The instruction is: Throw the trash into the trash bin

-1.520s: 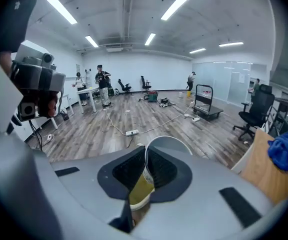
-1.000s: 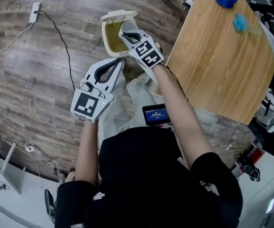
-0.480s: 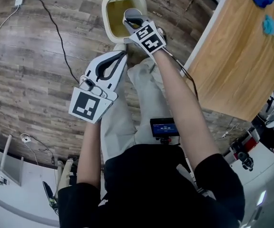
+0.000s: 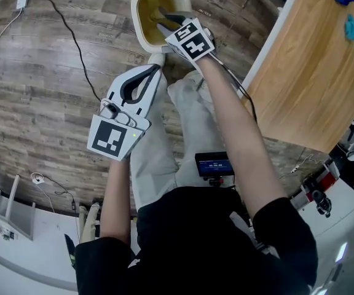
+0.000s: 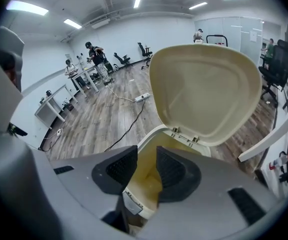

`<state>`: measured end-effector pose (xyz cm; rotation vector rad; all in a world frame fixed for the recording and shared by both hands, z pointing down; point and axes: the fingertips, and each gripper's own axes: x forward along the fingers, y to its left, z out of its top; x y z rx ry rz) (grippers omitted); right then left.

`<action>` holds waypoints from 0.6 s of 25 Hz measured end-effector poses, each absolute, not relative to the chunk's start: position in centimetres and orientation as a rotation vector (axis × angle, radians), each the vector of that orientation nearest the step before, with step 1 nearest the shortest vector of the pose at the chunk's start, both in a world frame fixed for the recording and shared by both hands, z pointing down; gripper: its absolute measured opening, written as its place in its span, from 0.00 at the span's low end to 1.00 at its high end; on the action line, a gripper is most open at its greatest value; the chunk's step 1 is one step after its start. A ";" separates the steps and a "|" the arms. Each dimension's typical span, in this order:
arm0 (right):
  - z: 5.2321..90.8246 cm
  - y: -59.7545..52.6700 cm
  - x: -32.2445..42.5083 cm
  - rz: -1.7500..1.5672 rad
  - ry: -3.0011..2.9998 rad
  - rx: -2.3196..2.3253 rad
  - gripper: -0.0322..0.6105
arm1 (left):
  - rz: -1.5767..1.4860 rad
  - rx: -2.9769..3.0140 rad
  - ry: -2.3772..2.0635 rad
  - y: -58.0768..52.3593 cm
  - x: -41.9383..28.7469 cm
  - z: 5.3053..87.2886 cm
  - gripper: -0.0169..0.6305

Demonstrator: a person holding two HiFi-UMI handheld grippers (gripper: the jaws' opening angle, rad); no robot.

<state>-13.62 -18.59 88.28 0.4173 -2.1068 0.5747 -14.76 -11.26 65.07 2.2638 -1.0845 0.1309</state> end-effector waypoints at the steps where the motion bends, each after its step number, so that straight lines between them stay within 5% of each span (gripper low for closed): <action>1: 88.3 -18.5 -13.7 0.579 -2.106 0.417 0.22 | 0.130 2.263 -1.083 -11.4 -14.8 65.2 0.04; 7: 85.1 -19.0 -14.2 0.541 -2.158 0.474 0.19 | 0.119 2.292 -1.074 -11.9 -14.7 64.2 0.04; 15: 65.8 -20.7 -14.1 0.319 -2.473 0.691 0.05 | 0.127 2.501 -1.091 -14.7 -14.1 54.1 0.04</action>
